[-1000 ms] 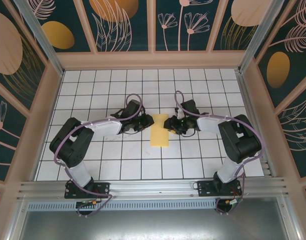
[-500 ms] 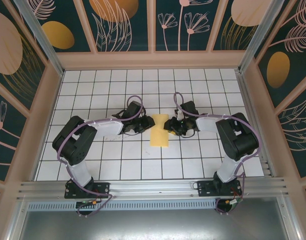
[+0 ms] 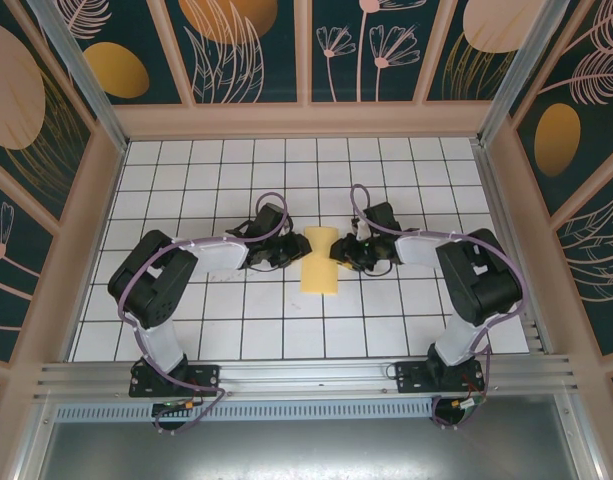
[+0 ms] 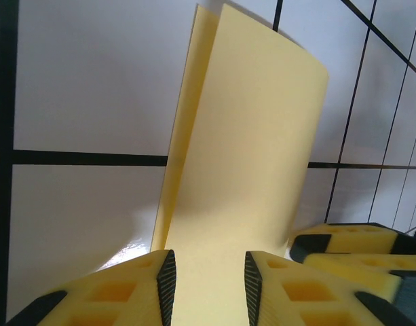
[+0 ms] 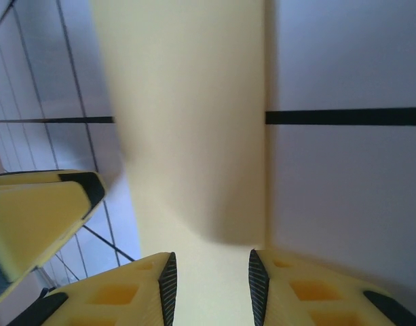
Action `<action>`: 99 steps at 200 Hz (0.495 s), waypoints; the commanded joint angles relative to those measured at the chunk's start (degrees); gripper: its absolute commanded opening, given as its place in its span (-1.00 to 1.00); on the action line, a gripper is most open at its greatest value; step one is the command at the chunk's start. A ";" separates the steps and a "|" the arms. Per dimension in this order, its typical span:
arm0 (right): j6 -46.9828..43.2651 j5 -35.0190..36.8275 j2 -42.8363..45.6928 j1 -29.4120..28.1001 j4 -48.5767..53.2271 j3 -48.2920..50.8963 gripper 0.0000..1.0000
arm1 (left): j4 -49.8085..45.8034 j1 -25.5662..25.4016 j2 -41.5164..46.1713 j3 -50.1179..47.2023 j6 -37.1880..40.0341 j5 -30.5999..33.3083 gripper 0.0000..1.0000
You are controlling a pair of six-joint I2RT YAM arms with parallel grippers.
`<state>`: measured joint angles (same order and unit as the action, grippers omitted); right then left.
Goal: Fold a paper plane with a square sheet of paper (pick it up from the middle)
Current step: Fold the triangle a second time at the center of the table.
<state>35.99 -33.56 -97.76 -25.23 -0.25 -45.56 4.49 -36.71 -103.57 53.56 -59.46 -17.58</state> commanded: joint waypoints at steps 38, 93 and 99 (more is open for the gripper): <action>0.40 0.52 -0.42 -1.70 0.64 -1.62 -0.27 | 1.22 0.35 -0.76 -0.56 -0.35 -0.85 -0.28; 0.57 2.64 -0.57 -1.37 0.20 1.10 -0.27 | 1.20 0.33 -0.75 -0.44 -0.13 -1.14 -0.27; 0.51 2.69 -0.54 -1.28 0.18 1.09 -0.27 | 1.17 0.35 -0.76 -0.43 -0.13 -1.14 -0.27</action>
<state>36.16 -31.99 -97.82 -26.76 -0.08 -45.58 4.51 -36.71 -103.57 53.56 -59.46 -17.80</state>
